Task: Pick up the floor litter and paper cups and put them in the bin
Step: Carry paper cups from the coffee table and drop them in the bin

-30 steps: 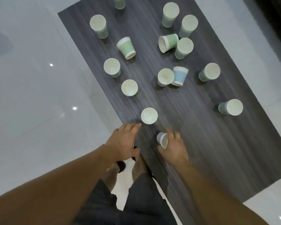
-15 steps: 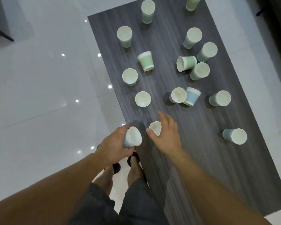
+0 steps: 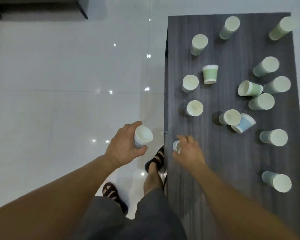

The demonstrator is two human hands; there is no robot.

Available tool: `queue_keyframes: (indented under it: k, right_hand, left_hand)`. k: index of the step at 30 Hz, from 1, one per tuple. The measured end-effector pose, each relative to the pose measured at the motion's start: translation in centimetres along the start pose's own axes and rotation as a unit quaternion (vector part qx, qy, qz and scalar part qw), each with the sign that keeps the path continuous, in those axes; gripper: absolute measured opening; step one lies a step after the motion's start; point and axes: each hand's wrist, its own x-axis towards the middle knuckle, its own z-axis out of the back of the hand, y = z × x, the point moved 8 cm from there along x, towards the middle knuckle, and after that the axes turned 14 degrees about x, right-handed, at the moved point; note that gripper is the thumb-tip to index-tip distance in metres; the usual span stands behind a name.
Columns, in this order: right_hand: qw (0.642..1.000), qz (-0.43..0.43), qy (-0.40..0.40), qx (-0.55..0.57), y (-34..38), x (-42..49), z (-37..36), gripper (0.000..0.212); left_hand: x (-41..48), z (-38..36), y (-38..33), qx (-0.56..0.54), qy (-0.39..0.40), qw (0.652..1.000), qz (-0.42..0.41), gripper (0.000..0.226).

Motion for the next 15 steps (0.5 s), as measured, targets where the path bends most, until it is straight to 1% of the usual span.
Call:
queue_keyframes:
  k: [4, 8, 10, 12, 15]
  right_hand:
    - [0.995, 0.071, 0.008, -0.065, 6.9, -2.5, -0.7, 0.063]
    - [0.980, 0.158, 0.013, -0.118, 15.7, -6.5, -2.9, 0.067]
    - [0.965, 0.210, 0.011, -0.156, 21.0, -9.7, -4.9, 0.068]
    - [0.945, 0.264, 0.019, -0.193, 26.2, -13.5, -7.9, 0.068]
    - [0.904, 0.343, 0.057, -0.251, 33.4, -19.6, -14.2, 0.068]
  left_hand:
    - [-3.5, 3.4, 2.9, -0.079, -0.055, 0.994, 0.045, 0.085]
    - [-10.4, 7.4, 8.9, -0.118, -0.119, 0.982, 0.088, 0.092]
    - [-15.5, 8.9, 12.7, -0.107, -0.141, 0.979, 0.105, 0.089]
    - [-21.6, 10.2, 17.0, -0.088, -0.171, 0.971, 0.142, 0.084]
    - [-31.9, 11.2, 23.9, -0.078, -0.232, 0.943, 0.225, 0.082]
